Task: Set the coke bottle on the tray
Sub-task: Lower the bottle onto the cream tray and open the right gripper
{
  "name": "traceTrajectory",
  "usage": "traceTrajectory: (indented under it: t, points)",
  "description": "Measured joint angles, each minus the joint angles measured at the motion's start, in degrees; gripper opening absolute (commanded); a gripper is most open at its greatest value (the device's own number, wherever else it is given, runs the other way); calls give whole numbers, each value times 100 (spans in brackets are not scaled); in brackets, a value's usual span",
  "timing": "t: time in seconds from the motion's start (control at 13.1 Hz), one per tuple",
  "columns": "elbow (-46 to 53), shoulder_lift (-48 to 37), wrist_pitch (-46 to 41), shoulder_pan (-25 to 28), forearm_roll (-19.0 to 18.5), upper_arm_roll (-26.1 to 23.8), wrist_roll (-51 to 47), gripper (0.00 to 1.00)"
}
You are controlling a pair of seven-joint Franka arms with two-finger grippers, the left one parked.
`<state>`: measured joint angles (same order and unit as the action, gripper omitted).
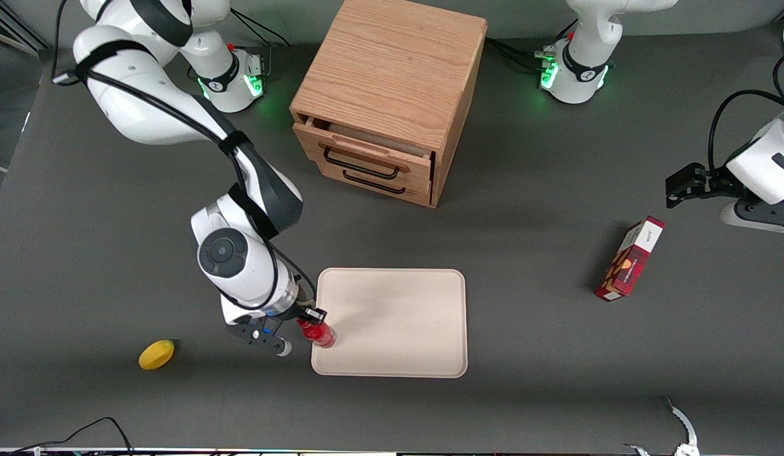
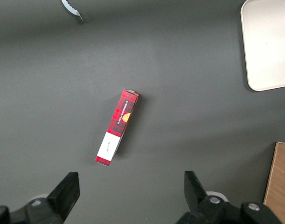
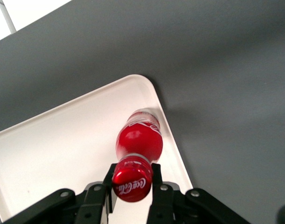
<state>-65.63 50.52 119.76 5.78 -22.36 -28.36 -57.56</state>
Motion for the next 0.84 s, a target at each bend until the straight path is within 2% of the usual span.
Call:
traceTrajectory:
  t: [0.08,0.15,0.23,0.3,0.38,0.84]
  points:
    - [80,22,0,36,-5,-1,-49,0]
    - [125,21,-6,72,-5,-2,-89,24]
    - [155,21,-9,101,-5,-3,-114,59]
    - [164,22,-13,115,-5,-3,-129,71]
    - [167,23,-16,116,-9,-2,-135,100]
    - [263,7,-137,114,-109,-37,-138,100]
